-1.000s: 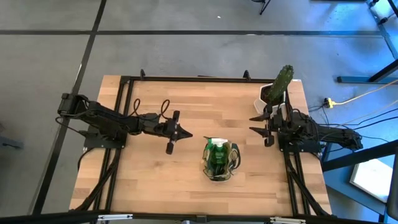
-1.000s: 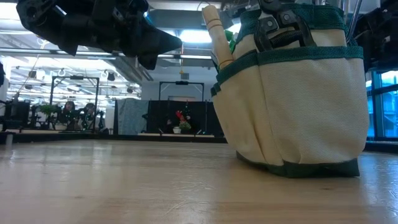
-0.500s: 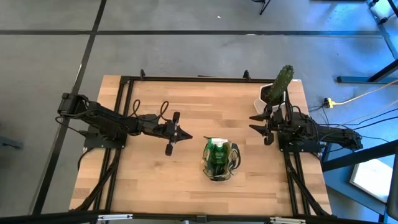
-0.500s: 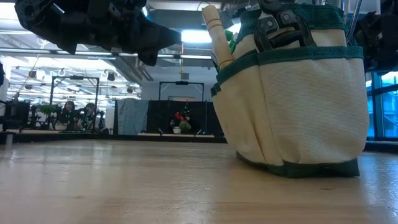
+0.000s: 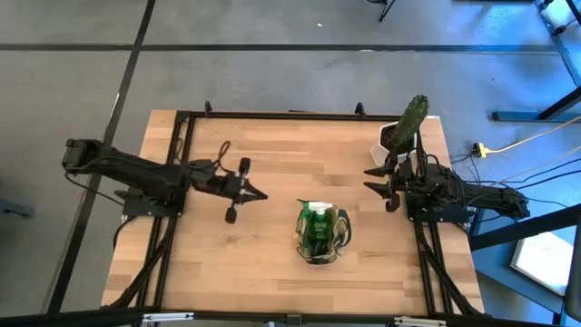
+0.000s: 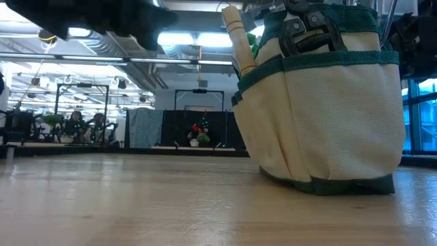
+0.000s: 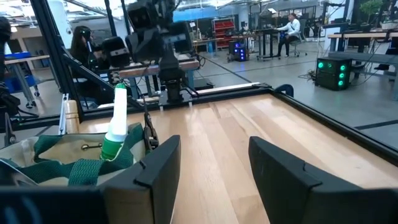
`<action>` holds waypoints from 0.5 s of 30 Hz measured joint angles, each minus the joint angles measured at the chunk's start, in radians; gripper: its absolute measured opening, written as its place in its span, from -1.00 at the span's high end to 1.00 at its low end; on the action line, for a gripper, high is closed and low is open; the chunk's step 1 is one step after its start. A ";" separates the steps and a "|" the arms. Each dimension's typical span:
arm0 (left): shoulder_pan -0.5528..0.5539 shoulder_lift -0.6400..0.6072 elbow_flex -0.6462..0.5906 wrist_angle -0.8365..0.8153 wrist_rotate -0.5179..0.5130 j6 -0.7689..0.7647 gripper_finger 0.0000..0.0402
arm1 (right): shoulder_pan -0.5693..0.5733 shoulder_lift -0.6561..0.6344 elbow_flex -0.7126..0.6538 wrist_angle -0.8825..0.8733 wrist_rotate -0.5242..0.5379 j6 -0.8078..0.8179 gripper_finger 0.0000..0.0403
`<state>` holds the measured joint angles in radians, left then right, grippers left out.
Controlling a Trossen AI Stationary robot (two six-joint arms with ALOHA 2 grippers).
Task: Pick & Place Garden tools in Gardening bag
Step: Return to Home Position
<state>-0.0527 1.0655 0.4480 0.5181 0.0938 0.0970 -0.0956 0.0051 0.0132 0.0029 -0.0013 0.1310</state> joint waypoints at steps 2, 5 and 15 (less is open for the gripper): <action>-0.035 -0.075 0.000 -0.069 -0.047 0.024 0.96 | 0.000 0.000 0.000 0.000 0.000 0.000 0.04; -0.102 -0.165 -0.011 -0.119 -0.117 0.058 0.97 | 0.000 0.000 0.000 0.000 0.000 0.000 0.04; -0.264 -0.462 -0.319 0.057 -0.521 0.066 0.98 | 0.000 0.000 0.000 0.000 0.000 0.000 0.04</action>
<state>-0.3163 0.6031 0.1293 0.5747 -0.4274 0.1631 -0.0956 0.0051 0.0132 0.0032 -0.0013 0.1310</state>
